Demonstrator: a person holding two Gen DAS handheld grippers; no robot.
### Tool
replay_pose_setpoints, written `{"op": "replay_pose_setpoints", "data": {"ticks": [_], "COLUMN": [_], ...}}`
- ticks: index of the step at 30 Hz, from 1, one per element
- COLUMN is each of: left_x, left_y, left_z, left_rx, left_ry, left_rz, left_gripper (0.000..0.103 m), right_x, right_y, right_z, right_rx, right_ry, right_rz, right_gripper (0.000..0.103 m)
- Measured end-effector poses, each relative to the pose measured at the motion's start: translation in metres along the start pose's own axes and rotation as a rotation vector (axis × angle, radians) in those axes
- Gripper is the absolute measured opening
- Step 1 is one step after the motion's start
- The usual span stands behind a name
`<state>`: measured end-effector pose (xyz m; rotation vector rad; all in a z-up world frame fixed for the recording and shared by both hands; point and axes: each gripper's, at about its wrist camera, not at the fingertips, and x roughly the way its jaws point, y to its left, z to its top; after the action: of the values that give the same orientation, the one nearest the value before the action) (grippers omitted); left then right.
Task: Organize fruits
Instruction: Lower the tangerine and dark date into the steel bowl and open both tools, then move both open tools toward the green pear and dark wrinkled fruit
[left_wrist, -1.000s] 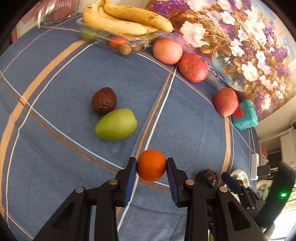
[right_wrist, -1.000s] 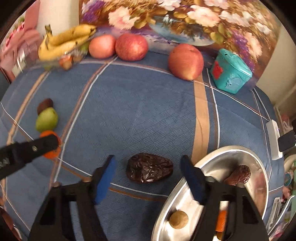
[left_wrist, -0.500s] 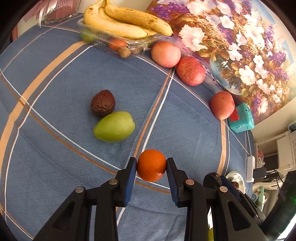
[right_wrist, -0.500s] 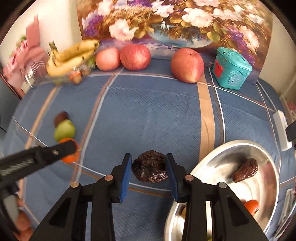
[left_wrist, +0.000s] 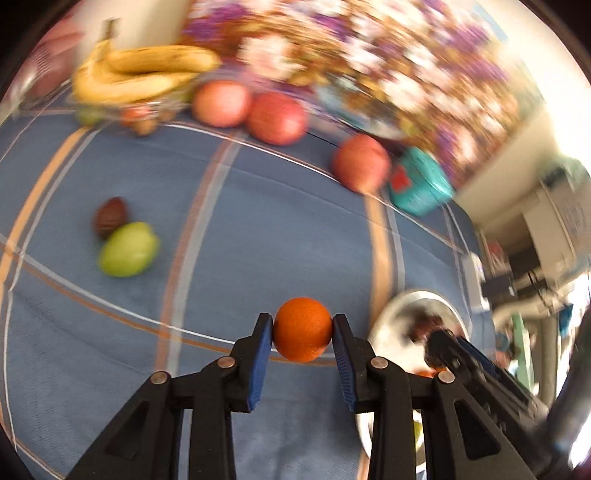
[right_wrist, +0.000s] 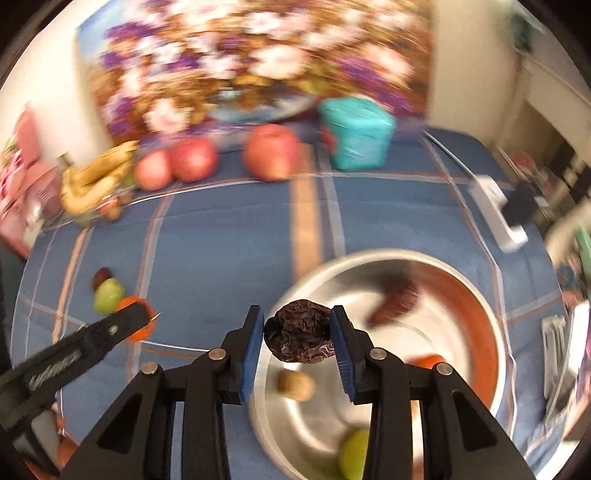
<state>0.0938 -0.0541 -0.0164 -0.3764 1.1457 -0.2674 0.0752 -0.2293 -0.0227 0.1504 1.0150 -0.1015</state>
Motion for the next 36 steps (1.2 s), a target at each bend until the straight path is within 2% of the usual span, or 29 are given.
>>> {"op": "replay_pose_setpoints", "data": {"ticks": [7, 9, 10, 12, 17, 18, 20, 21, 22, 23, 24, 26, 30, 31, 32, 36], "left_x": [0.023, 0.027, 0.027, 0.027, 0.027, 0.027, 0.028, 0.03, 0.03, 0.029, 0.027, 0.022, 0.014, 0.013, 0.015, 0.023], "left_y": [-0.059, -0.069, -0.071, -0.069, -0.053, -0.046, -0.036, -0.027, -0.021, -0.014, -0.005, 0.004, 0.02, 0.022, 0.024, 0.022], "left_z": [-0.021, -0.026, -0.027, -0.027, -0.021, -0.019, -0.018, -0.016, -0.015, -0.014, -0.011, -0.008, -0.001, 0.0, 0.001, -0.001], "left_rx": [0.185, 0.228, 0.237, 0.233, 0.172, 0.149, 0.119, 0.091, 0.071, 0.052, 0.034, 0.024, 0.001, -0.002, 0.001, 0.046], "left_ry": [0.115, 0.133, 0.134, 0.128, 0.119, 0.12, 0.12, 0.116, 0.107, 0.095, 0.067, 0.031, -0.033, -0.041, -0.043, -0.025], "left_rz": [-0.126, -0.126, -0.121, -0.112, -0.094, -0.069, -0.013, 0.04, 0.073, 0.102, 0.143, 0.178, 0.226, 0.239, 0.251, 0.303], "left_gripper": [0.037, 0.046, 0.062, 0.064, 0.065, 0.065, 0.068, 0.071, 0.081, 0.09, 0.094, 0.103, 0.103, 0.103, 0.103, 0.103], "right_x": [-0.005, -0.007, -0.007, -0.007, -0.006, -0.006, -0.004, -0.002, -0.001, 0.001, 0.003, 0.006, 0.009, 0.01, 0.01, 0.01], "right_y": [-0.053, -0.06, -0.062, -0.064, -0.06, -0.059, -0.056, -0.054, -0.053, -0.051, -0.051, -0.048, -0.04, -0.038, -0.036, -0.028], "right_z": [0.0, -0.001, -0.001, -0.002, -0.003, -0.004, -0.003, -0.004, -0.004, -0.005, -0.006, -0.007, -0.009, -0.009, -0.009, -0.009], "right_rx": [0.156, 0.178, 0.187, 0.195, 0.182, 0.176, 0.165, 0.16, 0.152, 0.149, 0.147, 0.138, 0.106, 0.101, 0.097, 0.074], "right_ry": [-0.001, -0.008, -0.011, -0.008, 0.002, 0.003, 0.009, 0.013, 0.02, 0.025, 0.032, 0.04, 0.041, 0.04, 0.034, 0.026], "right_rz": [-0.034, -0.04, -0.044, -0.041, -0.042, -0.043, -0.05, -0.05, -0.046, -0.04, -0.036, -0.042, -0.052, -0.053, -0.051, -0.05], "right_gripper": [0.039, 0.039, 0.04, 0.048, 0.048, 0.048, 0.058, 0.07, 0.08, 0.081, 0.081, 0.081, 0.084, 0.094, 0.097, 0.098]}}
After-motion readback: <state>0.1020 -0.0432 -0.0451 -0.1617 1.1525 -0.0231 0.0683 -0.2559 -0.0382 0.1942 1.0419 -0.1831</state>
